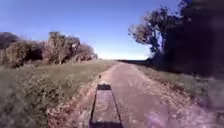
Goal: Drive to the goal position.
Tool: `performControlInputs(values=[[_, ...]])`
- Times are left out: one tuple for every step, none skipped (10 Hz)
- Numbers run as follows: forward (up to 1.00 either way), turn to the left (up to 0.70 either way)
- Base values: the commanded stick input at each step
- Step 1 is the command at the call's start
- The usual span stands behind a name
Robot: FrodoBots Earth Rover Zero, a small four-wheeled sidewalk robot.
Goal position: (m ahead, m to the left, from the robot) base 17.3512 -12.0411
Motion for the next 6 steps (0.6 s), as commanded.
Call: performControlInputs(values=[[0.85,0.0],[0.85,0.0],[0.85,0.0],[0.85,0.0],[0.85,0.0],[0.85,0.0]])
